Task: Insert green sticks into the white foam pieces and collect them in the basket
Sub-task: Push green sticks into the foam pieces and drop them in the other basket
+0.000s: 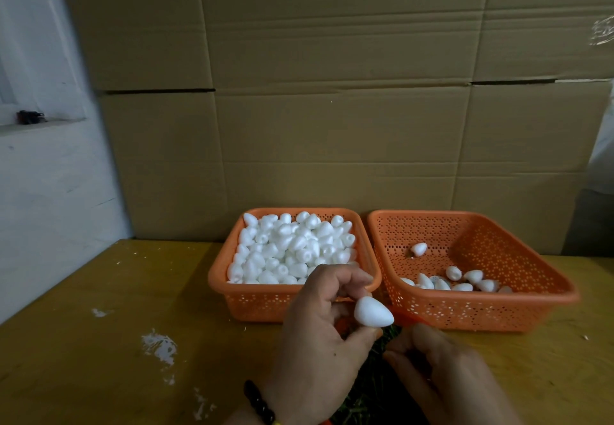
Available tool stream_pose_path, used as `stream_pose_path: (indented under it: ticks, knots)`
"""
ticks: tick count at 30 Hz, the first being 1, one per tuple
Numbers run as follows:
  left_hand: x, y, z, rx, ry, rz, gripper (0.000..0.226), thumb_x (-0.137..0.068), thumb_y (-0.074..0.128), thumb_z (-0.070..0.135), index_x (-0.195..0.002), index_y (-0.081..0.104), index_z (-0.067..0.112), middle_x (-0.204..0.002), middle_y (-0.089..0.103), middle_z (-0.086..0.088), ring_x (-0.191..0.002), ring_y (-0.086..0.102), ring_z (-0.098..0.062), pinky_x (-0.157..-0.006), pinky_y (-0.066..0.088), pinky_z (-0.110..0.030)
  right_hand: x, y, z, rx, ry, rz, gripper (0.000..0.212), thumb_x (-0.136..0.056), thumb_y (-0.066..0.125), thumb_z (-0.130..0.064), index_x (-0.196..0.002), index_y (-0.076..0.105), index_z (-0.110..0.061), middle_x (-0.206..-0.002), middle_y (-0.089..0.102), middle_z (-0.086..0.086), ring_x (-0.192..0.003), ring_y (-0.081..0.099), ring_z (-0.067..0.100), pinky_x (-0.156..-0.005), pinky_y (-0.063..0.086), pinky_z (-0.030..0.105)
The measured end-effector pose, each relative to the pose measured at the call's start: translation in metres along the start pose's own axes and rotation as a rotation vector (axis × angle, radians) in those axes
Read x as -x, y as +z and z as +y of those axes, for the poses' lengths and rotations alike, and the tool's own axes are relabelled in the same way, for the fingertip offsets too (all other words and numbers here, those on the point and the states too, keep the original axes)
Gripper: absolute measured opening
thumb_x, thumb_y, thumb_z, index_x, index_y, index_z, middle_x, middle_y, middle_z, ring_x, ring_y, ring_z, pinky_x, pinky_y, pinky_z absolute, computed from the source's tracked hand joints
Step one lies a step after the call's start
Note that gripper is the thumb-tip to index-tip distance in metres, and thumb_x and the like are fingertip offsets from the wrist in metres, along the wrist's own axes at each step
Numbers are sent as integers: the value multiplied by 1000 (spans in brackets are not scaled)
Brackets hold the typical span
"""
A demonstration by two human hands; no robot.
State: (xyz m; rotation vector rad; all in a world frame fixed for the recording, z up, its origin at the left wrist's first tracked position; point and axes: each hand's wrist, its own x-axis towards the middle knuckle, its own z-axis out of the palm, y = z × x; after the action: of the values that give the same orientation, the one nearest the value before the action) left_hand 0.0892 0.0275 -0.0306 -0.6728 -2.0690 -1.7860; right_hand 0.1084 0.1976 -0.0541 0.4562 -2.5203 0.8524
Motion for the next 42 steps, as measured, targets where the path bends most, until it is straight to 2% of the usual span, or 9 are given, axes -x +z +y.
stream_pose_path:
  ticks: [3, 7, 12, 17, 23, 28, 34, 38, 42]
  knots:
    - [-1, -1, 1, -37, 39, -10, 50, -70, 72, 9, -103, 62, 45, -96, 57, 16, -95, 66, -12, -80, 51, -18, 0, 1, 0, -6, 1, 9, 39, -67, 83, -18, -69, 54, -45, -85, 62, -26, -68, 59, -7, -59, 46, 14]
    - [-1, -3, 0, -58, 44, -33, 49, -72, 71, 13, -108, 65, 46, -105, 57, 14, -106, 61, -11, -88, 52, -25, 0, 0, -2, 32, -12, 6, 44, -64, 85, -15, -68, 53, -45, -65, 57, -29, -67, 58, -8, -57, 45, 12]
    - [-2, -5, -1, 24, -10, -35, 40, -73, 71, 21, -105, 67, 45, -110, 61, 7, -105, 61, -15, -90, 51, -26, 1, 0, 0, 11, -14, 15, 31, -66, 84, -17, -71, 59, -35, -76, 62, -25, -65, 59, -6, -58, 46, 15]
    - [-3, -4, 0, 138, -76, -26, 33, -77, 69, 22, -104, 68, 40, -115, 66, 7, -110, 62, -11, -86, 51, -25, 1, -1, -2, 7, 3, 5, 29, -67, 83, -18, -69, 60, -34, -72, 61, -24, -63, 59, -4, -56, 46, 18]
    - [-2, -3, 4, 180, -127, 16, 20, -85, 65, 37, -105, 67, 37, -107, 69, 17, -98, 64, -1, -80, 51, -18, 1, -2, -5, 6, 23, -18, 25, -71, 80, -22, -68, 59, -35, -67, 60, -23, -65, 59, 0, -57, 48, 22]
    - [-2, -1, 1, 244, -237, 45, 22, -78, 63, 44, -100, 68, 40, -100, 72, 9, -89, 66, -5, -73, 52, -22, 1, -4, -6, -1, 24, -13, 21, -71, 80, -21, -70, 63, -32, -66, 61, -20, -66, 60, 0, -57, 47, 20]
    - [-4, 0, 3, 559, -399, 87, 18, -76, 69, 32, -92, 74, 25, -96, 73, -7, -77, 63, -12, -67, 51, -25, 0, -6, -7, -10, 6, 23, 26, -68, 83, -14, -72, 64, -32, -67, 63, -17, -61, 59, -4, -57, 46, 17]
    - [-6, -3, 8, 733, -465, 52, 27, -74, 64, 25, -99, 74, 25, -94, 72, -12, -70, 61, -12, -62, 51, -24, 0, -5, -7, -21, 8, 36, 27, -68, 83, -14, -71, 64, -33, -67, 64, -18, -61, 59, -5, -56, 46, 16]
    - [-7, -6, 7, 878, -538, 15, 21, -73, 67, 23, -91, 77, 18, -96, 71, -15, -68, 62, -13, -60, 51, -25, 0, -6, -9, -42, 18, 58, 29, -68, 82, -13, -71, 63, -35, -72, 65, -18, -61, 59, -6, -56, 45, 13]
